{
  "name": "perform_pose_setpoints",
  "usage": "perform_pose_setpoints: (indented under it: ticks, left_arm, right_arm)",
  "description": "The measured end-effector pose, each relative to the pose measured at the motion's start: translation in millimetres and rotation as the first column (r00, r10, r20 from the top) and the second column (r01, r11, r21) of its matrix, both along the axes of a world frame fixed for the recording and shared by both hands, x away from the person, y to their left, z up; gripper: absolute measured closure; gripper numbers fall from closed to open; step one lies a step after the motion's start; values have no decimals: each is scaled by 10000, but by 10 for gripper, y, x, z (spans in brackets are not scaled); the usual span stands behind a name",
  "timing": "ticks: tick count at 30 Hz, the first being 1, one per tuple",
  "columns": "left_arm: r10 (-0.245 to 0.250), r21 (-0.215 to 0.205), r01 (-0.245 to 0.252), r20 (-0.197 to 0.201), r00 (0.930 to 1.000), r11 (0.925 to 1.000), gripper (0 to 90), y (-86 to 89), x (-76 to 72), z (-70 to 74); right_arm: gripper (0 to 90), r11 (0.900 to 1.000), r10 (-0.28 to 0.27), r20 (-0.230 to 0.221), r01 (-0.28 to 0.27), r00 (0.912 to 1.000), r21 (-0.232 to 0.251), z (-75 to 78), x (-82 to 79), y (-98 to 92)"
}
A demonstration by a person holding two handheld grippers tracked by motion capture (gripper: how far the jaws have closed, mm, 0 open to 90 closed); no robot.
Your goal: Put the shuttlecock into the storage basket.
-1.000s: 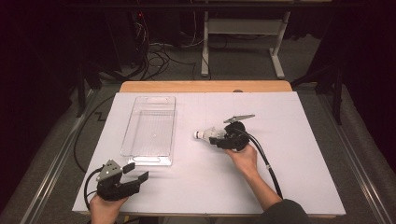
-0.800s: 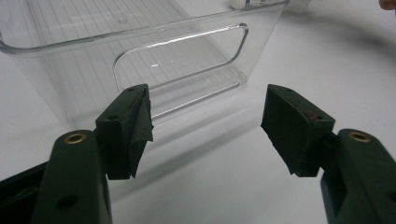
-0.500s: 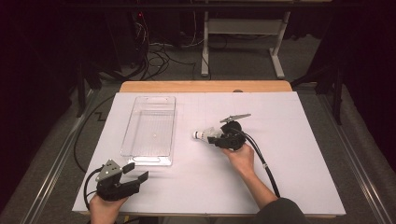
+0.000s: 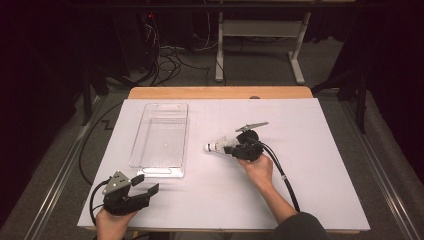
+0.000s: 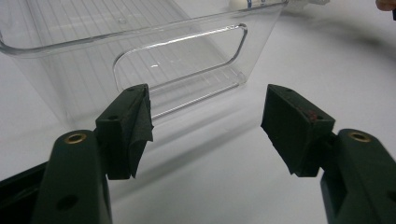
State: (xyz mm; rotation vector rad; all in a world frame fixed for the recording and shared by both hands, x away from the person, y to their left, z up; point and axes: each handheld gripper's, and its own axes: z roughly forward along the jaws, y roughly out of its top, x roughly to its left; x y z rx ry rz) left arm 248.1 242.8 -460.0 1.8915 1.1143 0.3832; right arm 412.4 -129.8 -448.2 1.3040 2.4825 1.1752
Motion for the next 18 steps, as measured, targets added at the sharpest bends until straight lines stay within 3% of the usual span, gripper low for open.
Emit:
perform_pose_setpoints:
  ticks: [18]
  left_arm:
    - [7, 2, -7, 6, 10000, 10000, 338, -1, 0, 0]
  right_arm:
    - [879, 10000, 38, 242, -36, 9997, -81, 43, -47, -42]
